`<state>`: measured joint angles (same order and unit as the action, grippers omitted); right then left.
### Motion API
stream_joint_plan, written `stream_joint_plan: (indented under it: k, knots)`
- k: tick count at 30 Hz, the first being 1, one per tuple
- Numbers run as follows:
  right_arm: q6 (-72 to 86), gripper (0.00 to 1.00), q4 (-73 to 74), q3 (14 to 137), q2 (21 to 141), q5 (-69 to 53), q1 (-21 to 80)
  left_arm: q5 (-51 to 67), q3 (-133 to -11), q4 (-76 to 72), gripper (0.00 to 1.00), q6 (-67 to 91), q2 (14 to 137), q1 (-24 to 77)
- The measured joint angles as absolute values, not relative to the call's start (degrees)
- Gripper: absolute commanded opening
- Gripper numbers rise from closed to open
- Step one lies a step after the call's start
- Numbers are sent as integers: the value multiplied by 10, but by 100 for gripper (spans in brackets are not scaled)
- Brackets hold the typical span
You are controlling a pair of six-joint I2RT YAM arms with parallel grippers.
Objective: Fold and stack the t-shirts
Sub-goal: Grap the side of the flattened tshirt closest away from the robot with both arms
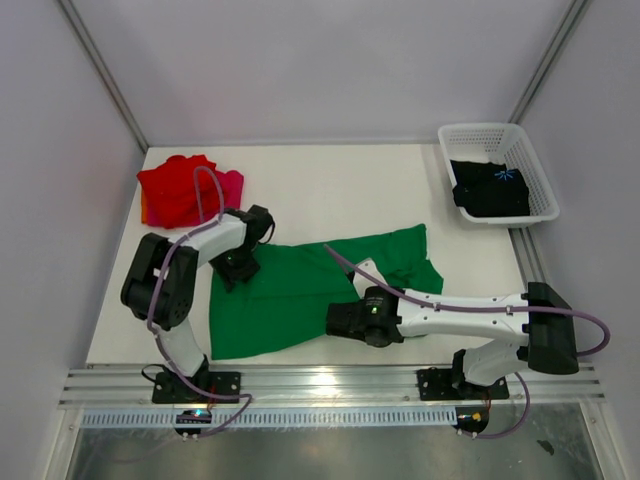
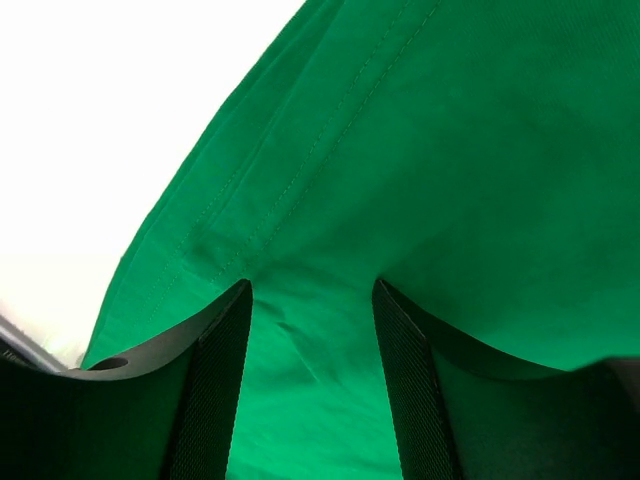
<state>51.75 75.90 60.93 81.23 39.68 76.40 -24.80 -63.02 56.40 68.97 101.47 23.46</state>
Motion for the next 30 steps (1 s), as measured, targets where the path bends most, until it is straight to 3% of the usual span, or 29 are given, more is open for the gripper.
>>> stream_joint_plan:
  k: [30]
  knots:
    - [521,3,757,594,822,396,757,-198,-840,661,52,604,1172,138]
